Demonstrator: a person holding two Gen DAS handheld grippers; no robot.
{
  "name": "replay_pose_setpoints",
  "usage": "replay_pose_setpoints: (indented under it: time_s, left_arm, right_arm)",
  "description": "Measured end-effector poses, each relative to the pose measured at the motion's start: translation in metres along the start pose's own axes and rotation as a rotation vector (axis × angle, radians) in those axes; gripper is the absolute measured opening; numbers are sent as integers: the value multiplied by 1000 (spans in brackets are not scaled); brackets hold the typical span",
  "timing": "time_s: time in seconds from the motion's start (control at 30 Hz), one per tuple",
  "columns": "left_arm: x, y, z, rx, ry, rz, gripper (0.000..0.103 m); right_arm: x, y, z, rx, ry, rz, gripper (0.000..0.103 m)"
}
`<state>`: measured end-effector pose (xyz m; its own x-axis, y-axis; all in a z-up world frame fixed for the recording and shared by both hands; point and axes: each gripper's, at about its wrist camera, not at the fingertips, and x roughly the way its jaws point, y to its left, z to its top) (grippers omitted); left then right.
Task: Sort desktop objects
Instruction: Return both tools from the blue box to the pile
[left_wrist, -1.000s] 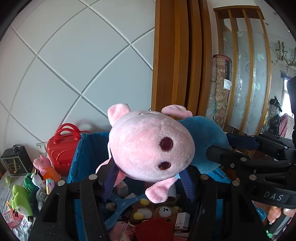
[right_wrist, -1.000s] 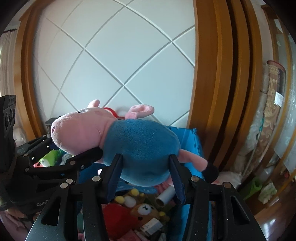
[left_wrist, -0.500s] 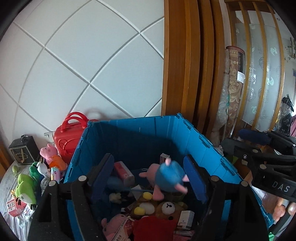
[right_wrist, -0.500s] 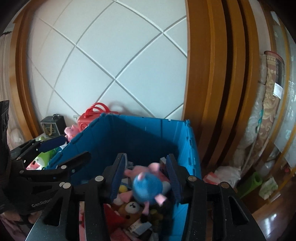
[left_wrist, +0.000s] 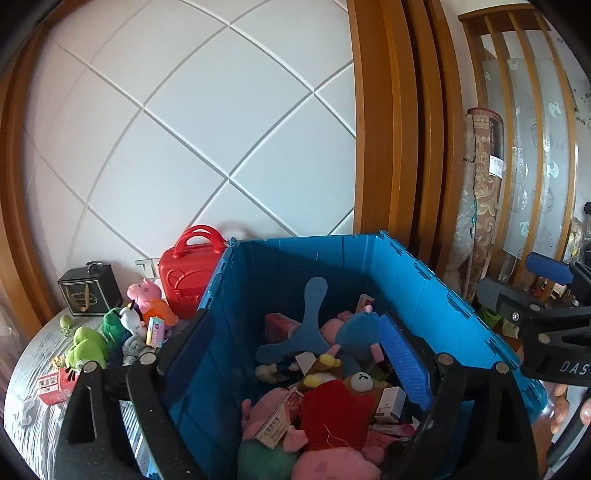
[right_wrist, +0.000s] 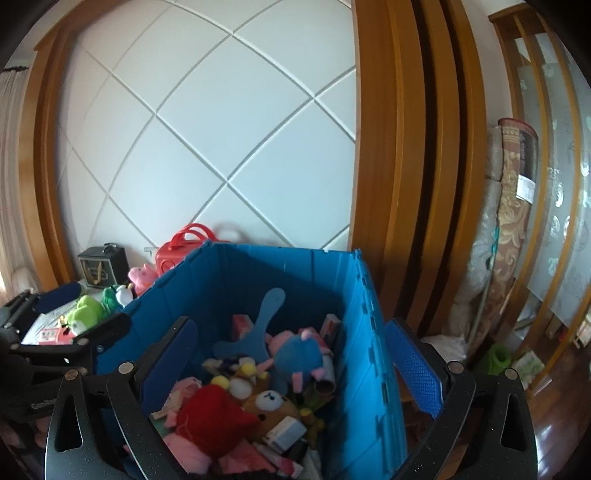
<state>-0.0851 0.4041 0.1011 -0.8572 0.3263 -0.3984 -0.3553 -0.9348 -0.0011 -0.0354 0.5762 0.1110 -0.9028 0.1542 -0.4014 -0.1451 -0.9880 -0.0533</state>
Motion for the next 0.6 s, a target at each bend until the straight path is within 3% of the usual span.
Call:
replay_pose_setpoints:
  time_s: [0.1,0.33,0.6]
  left_arm:
    - [-14,11,-10,-4,-1,16,92]
    - [-47,47,-33,-38,-12,46,92]
    - [-98,116,-60,-45,-44,100,92]
  right_arm:
    - [-11,15,-11,10,-12,-41,103]
    - [-33,67,-31,6,-46,-43,103]
    - [-55,142,-40,-5,-39,-29,103]
